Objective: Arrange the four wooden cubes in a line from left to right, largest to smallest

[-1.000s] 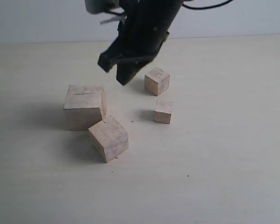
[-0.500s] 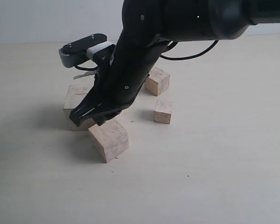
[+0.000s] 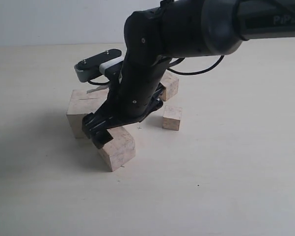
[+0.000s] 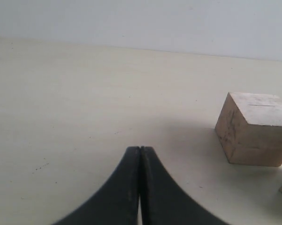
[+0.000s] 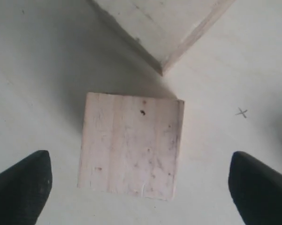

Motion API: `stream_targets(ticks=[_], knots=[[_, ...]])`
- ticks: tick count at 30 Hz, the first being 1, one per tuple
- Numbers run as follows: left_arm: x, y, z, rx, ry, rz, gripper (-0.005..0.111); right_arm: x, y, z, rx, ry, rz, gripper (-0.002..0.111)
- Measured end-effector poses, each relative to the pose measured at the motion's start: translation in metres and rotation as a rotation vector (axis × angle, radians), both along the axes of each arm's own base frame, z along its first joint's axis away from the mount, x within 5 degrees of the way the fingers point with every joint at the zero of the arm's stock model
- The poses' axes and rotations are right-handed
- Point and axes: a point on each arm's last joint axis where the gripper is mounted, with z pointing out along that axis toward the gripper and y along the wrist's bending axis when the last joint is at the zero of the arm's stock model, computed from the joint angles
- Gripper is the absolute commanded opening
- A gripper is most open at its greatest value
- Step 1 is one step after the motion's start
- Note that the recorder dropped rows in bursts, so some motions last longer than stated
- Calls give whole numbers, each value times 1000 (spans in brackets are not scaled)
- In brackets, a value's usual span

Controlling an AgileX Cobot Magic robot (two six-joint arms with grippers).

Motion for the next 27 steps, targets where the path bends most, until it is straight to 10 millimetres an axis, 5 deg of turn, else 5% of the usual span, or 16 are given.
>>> stream_targets(ticks=[11,13,15,16,22,27], knots=[[0,0,0,0,0,0,0,1,3,-33,-59,64,-19,89],[0,0,0,0,0,0,0,1,3,-39,-78,79,-19,72],[0,0,0,0,0,0,0,0,2,-43,-100,96,-17,41],[0,0,0,0,0,0,0,-1,1,-44,-109,107,-16,3],[0,0,0,0,0,0,0,-12,-23,-2,-255,100,140,0],[0,0,0,0,0,0,0,24,-67,57,-212,-130,167,0]])
